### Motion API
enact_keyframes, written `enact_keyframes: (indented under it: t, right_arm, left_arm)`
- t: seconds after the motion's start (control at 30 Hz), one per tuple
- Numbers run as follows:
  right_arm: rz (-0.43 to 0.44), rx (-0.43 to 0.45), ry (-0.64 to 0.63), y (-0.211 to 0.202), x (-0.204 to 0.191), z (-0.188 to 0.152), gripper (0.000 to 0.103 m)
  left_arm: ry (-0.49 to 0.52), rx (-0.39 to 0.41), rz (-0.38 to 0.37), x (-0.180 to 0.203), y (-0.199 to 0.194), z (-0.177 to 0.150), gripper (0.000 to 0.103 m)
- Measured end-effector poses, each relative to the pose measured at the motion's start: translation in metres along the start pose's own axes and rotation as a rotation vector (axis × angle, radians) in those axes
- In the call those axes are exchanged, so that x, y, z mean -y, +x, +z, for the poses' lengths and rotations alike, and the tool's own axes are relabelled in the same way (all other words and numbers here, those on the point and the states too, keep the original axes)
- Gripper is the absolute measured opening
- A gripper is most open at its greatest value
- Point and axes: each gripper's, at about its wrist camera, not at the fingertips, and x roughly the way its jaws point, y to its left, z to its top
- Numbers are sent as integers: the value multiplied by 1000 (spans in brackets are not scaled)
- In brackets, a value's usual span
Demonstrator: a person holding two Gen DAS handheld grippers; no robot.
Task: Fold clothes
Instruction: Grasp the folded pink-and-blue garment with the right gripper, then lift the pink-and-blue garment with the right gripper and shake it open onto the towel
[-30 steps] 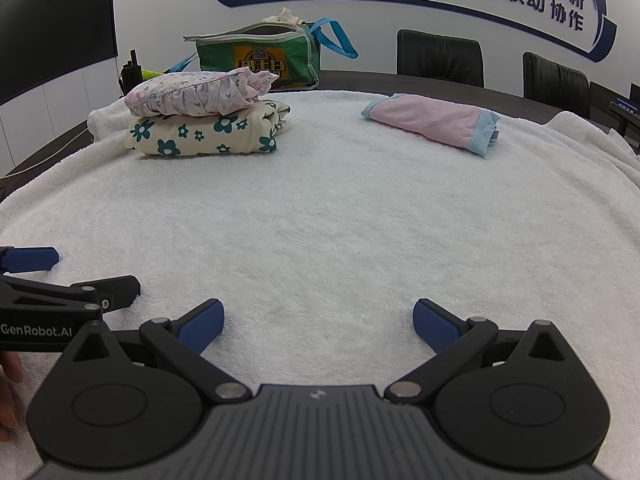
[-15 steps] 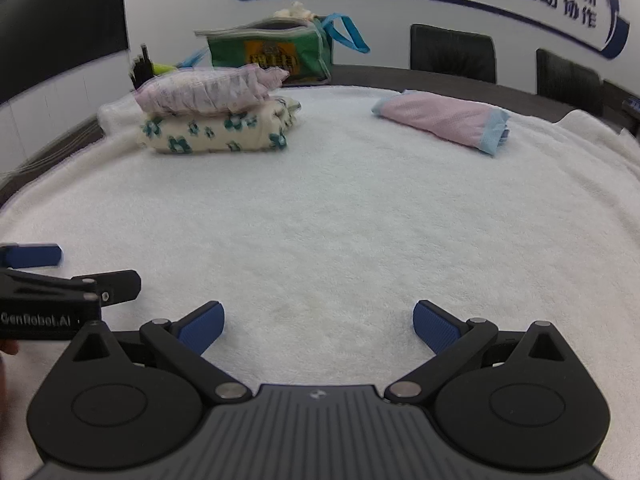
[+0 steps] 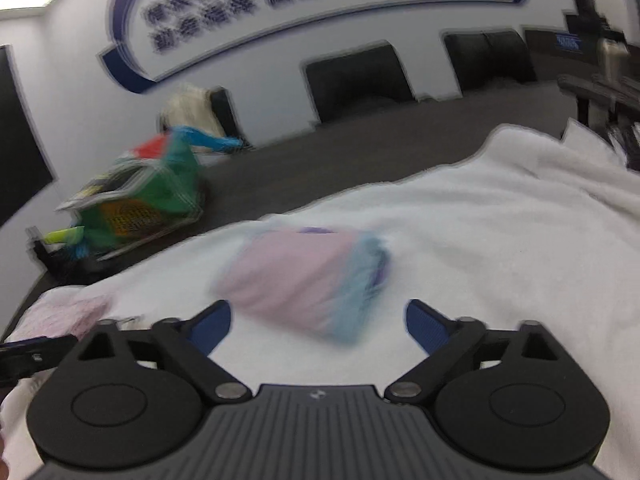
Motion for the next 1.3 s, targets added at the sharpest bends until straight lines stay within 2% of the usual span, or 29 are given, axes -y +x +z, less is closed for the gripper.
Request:
enact_keyframes:
  t: [0.07, 0.13, 0.17, 0.2, 0.23, 0.3, 0.33, 0.37, 0.4, 0.47, 0.53, 0.63, 0.7, 0.77, 0.83, 0.87, 0.93, 0.97, 1.0, 1.03, 1.07, 1.1, 1.13, 1.17, 1.27, 1.3]
  right_arm:
    - [13, -31, 60, 26, 13, 10, 82]
    - [35, -58, 112, 49, 25, 18, 77]
    - [36, -65, 120, 58, 27, 18, 72]
    - [35, -71, 125, 66, 29, 19, 63]
    - [44, -82, 128, 74, 31, 20, 53]
    - [76, -112, 115, 88, 32, 19, 27]
    - [80, -120, 101, 93, 29, 19, 21]
    - [87, -118, 82, 96, 26, 19, 9]
    - [88, -111, 54, 94, 23, 20, 8]
    - [97, -78, -15, 77, 8, 21, 7]
    - [163, 17, -134, 37, -16, 20, 7]
    - [233, 224, -447, -45, -68, -6, 7]
    - [250, 283, -659, -94, -100, -44, 7]
    - [277, 290, -853, -131, -125, -96, 7]
    - [320, 243, -1041, -160, -145, -165, 7]
    - [354, 187, -1111, -168, -152, -198, 7]
    - [402, 47, -1268, -183, -165, -266, 14]
    - [420, -4, -1318, -190, -167, -291, 23]
    - [441, -21, -1314, -201, -166, -302, 34]
    - [461, -35, -1304, -212, -165, -311, 40]
    - [470, -43, -1226, -220, -160, -304, 47]
    - [477, -51, -1141, -228, -154, -295, 50]
    - [484, -59, -1055, -235, -148, -287, 52]
    - [432, -44, -960, -237, -139, -277, 55]
    - [264, -58, -765, -215, -116, -261, 55]
    - [215, -72, -705, -206, -108, -257, 55]
  left_arm:
    - [30, 5, 11, 16, 42, 17, 92]
    - [29, -16, 19, 25, 81, 27, 88]
    - [23, -37, 8, 27, 98, 29, 74]
    - [20, -68, -5, 28, 113, 28, 57]
    - [18, -104, -15, 28, 126, 26, 49]
    - [20, -161, -30, 28, 147, 21, 23]
    - [32, -164, -35, 27, 150, 18, 16]
    - [45, -163, -43, 26, 151, 14, 3]
    - [51, -158, -52, 26, 149, 11, 2]
    - [47, -115, -85, 21, 128, 12, 0]
    - [36, -57, -134, 16, 97, 15, 0]
    - [28, 83, -218, 3, 13, 16, 0]
    - [20, 171, -246, -15, -47, 2, 0]
    - [17, 239, -225, -35, -104, -24, 1]
    - [15, 264, -168, -55, -148, -59, 2]
    - [14, 255, -140, -64, -164, -77, 3]
    - [13, 214, -89, -82, -191, -115, 8]
    - [16, 179, -77, -89, -201, -135, 13]
    - [22, 134, -75, -94, -209, -154, 18]
    - [27, 105, -82, -97, -215, -171, 20]
    - [32, 87, -94, -98, -218, -187, 26]
    - [37, 69, -107, -99, -222, -203, 35]
    - [43, 65, -129, -99, -225, -217, 40]
    - [50, 72, -149, -99, -226, -227, 46]
    - [61, 84, -181, -85, -223, -240, 48]
    - [97, 89, -195, -75, -221, -242, 48]
